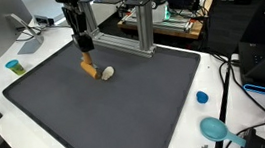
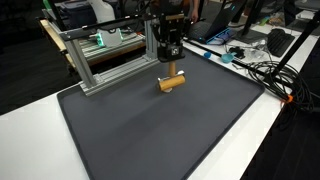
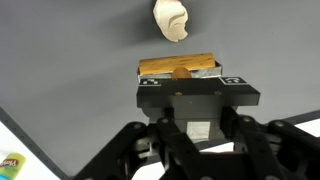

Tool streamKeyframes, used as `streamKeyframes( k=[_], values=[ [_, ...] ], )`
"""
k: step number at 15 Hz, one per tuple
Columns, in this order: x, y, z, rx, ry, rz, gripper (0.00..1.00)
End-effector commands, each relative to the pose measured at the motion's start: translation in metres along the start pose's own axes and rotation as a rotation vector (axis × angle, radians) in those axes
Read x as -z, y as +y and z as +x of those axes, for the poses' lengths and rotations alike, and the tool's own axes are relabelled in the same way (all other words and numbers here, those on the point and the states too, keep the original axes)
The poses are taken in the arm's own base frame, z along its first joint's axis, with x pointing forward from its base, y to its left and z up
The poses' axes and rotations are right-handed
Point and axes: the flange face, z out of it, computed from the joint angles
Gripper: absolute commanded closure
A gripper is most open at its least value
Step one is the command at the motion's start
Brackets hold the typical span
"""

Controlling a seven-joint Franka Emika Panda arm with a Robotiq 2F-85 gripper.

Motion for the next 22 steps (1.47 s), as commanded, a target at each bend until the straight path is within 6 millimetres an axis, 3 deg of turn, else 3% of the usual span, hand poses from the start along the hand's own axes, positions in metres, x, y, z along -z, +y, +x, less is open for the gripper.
streamKeyframes(
  k=[1, 5, 9, 22],
  values=[
    [0.003, -0.009, -0.014, 0.093, -0.029, -0.014, 0.79],
    [-0.027, -0.025, -0.023, 0.138, -0.055, -0.035, 0.79],
    [-0.045, -0.02, -0.024, 0.142, -0.091, -0.077, 0.79],
    [-0.065, -0.025, -0.042, 0.221, -0.285, -0.128, 0.79]
  ],
)
